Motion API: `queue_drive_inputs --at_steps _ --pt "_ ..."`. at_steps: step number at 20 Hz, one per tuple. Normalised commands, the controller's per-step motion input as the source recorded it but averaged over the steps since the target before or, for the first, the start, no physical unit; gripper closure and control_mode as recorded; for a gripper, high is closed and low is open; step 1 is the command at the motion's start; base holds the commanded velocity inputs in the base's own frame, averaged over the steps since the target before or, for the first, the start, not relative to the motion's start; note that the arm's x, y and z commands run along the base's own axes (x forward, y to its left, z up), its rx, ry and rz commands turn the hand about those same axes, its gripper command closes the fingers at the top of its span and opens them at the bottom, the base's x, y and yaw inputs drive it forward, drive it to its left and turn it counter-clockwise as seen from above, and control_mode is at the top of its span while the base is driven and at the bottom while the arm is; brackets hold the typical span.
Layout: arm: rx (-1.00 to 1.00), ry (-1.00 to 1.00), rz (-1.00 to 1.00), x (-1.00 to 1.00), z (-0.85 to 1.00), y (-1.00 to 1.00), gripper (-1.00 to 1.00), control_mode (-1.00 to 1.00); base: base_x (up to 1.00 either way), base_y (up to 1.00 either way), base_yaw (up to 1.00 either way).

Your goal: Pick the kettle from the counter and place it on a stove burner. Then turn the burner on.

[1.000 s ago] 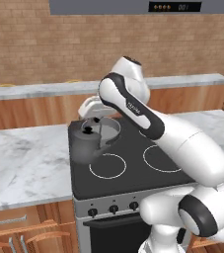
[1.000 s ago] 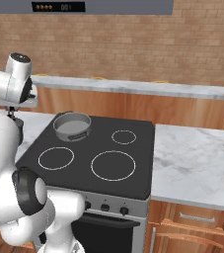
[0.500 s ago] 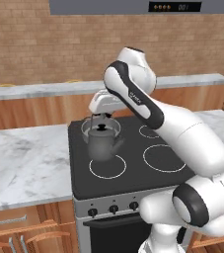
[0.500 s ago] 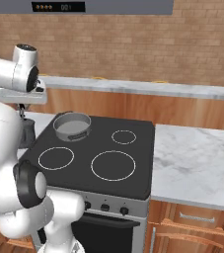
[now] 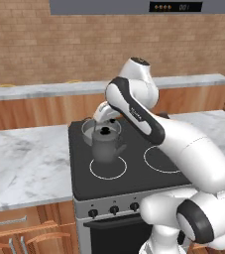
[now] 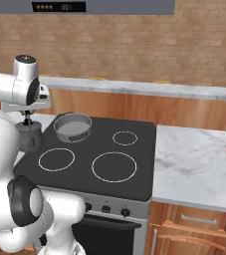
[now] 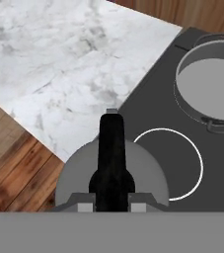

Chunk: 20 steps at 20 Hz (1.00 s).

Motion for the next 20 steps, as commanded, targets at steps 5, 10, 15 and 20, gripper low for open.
queue_drive_inputs --at_steps 5,10,15,20 --pt "0.0 -0.03 0.0 0.0 -0.12 -0.24 1.0 -1.0 0.0 0.0 0.0" --pt "0.0 0.0 0.0 0.0 -0.02 -0.31 1.0 -1.0 0.0 0.0 0.0" --pt "0.0 0.0 0.0 0.0 -0.02 -0.21 1.0 -1.0 0.0 0.0 0.0" --pt "0.0 0.0 0.0 0.01 -0.18 -0.07 1.0 -1.0 0.0 0.0 0.0"
